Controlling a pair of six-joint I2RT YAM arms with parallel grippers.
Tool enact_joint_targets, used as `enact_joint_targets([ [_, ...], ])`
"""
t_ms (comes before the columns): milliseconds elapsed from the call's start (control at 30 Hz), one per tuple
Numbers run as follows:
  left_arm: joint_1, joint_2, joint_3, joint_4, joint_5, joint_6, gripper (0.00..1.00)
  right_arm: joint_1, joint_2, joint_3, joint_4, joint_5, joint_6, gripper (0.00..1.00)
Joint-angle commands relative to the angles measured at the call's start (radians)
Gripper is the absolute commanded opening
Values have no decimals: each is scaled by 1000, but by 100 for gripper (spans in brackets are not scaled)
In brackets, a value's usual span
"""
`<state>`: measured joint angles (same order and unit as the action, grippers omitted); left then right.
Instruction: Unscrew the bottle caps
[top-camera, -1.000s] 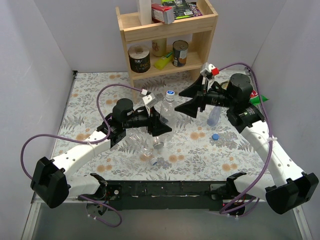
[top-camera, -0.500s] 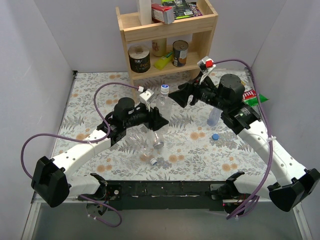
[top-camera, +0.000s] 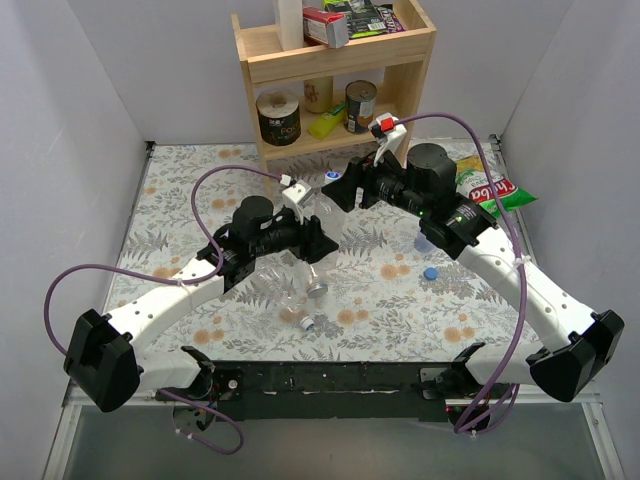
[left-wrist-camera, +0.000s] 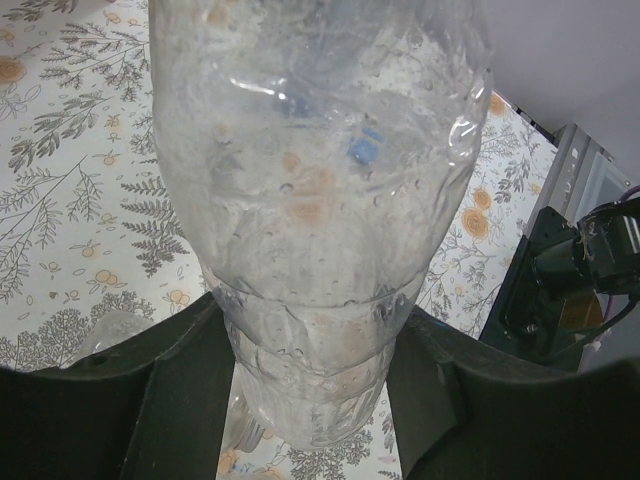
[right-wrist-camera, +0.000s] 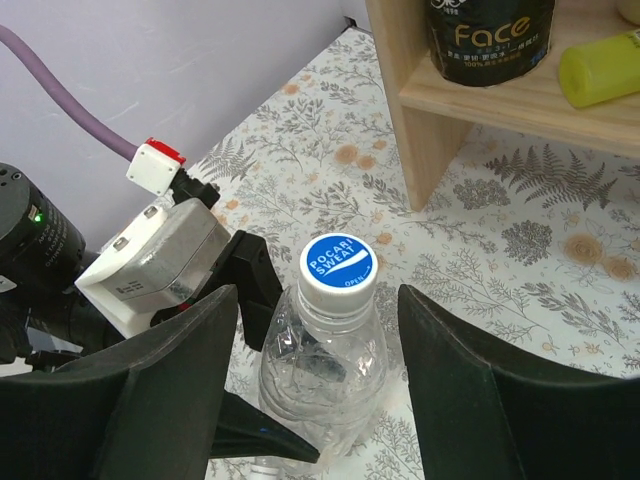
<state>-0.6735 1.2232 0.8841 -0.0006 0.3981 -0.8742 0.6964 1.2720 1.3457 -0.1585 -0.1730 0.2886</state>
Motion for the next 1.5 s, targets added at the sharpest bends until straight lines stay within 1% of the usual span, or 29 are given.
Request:
enact_joint_targets([
  [0,-11,4,42,7,-19,15,41,9,0,44,36,12,3,70],
  [333,-26,13,42,7,-24,18,41,15,18,41,63,-6,-6,68],
  [500,-35,19,42,7,-24,17,41,17,26,43,71,-22,-8,63],
  [567,-37,21,44,-19,-24,20,41,17,27,38,80,-22,-6,61],
  [667,-40,18,44,-21,-28,23,41,17,29,35,82,-17,-8,57],
  [767,-40,16,46,-22,-30,23,41,17,27,33,82,-10,-5,49],
  [867,-40,15,46,-22,-27,24,41,17,26,23,79,16,-3,40],
  [900,-40,13,46,-22,-27,24,41,17,21,18,82,26,1,35],
  [967,-40,6,42,-19,-28,23,41,15,14,1,88,41,3,30],
  [1000,-40,2,39,-15,-28,23,41,15,10,-3,91,53,3,29],
  [1067,-40,-1,33,-9,-7,24,41,14,3,-14,102,55,-2,29],
  [1133,-40,-7,30,-4,34,26,41,2,-2,-26,118,15,-11,29],
  [1233,-40,-22,15,60,161,24,38,-38,-20,-37,149,-92,-29,29],
  [1267,-40,-30,4,74,239,24,38,-66,-28,-39,149,-130,-32,29],
  [1300,-40,-46,-5,105,277,26,38,-83,-31,-39,178,-217,-32,29],
  [1367,-40,-62,-19,140,355,20,38,-136,-43,-39,200,-319,-29,28],
  [1400,-40,-67,-30,166,416,15,38,-153,-46,-40,226,-415,-25,28],
  [1467,-40,-67,-31,182,465,9,38,-202,-54,-49,255,-502,1,27],
])
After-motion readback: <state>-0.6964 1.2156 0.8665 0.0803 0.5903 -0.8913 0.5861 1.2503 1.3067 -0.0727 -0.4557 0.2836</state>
